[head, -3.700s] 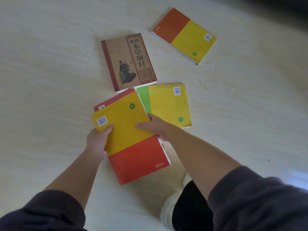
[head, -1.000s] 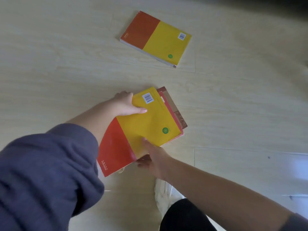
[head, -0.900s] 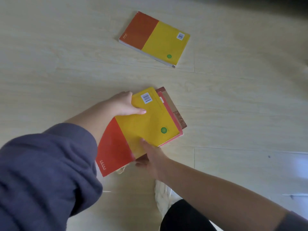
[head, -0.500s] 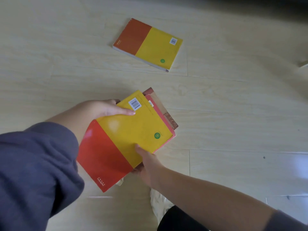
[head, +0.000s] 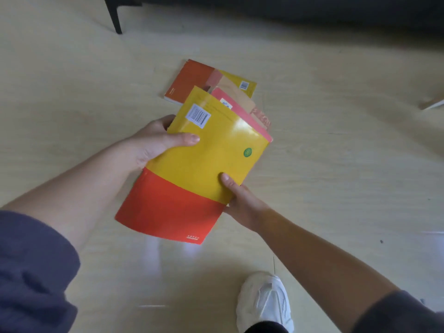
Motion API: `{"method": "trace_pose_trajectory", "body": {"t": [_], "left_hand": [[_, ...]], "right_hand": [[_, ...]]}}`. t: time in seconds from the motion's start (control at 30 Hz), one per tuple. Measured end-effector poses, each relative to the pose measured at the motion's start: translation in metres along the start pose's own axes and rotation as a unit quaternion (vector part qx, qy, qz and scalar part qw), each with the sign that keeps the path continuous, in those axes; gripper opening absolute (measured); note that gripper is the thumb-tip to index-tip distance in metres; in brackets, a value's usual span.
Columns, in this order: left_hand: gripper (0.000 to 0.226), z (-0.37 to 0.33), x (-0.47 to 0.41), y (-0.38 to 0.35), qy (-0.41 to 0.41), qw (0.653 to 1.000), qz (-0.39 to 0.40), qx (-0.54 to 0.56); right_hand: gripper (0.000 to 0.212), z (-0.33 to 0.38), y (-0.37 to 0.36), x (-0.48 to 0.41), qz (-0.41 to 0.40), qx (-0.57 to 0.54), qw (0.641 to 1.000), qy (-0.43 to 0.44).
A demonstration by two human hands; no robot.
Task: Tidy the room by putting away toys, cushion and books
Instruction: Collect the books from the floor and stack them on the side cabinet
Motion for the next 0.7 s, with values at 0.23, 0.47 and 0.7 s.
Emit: {"method": "trace_pose_trajectory", "body": {"t": [0.23, 0.47, 0.7], "left_hand": [[0.045, -0.016, -0.020, -0.015, 0.000, 0.984, -0.057, 0.171], [0.037, -0.057, -0.074, -0.032, 0.066, 0.951, -0.097, 0.286], [0.071, -0.031, -0.134, -0.042, 0.173, 0.869, -0.097, 0.454]], "right_hand": [[0.095, 0.088, 0.045, -0.034, -0.008, 0.117, 0.992, 0.038], [0.061, 0.193, 0.095, -0.093, -0.093, 0.208, 0.974, 0.017], [0.053, 0.259, 0.083, -0.196, 0.000, 0.428, 0.904, -0.018]]}}
Point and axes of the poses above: each hand's wrist, its own x-axis away from the middle knuckle, its own y-axis out of the back of the hand, z = x × y, the point moved 9 cm from there along -x, towards the middle knuckle, and after that the axes turned 15 degrees about y, right-handed, at the moved point
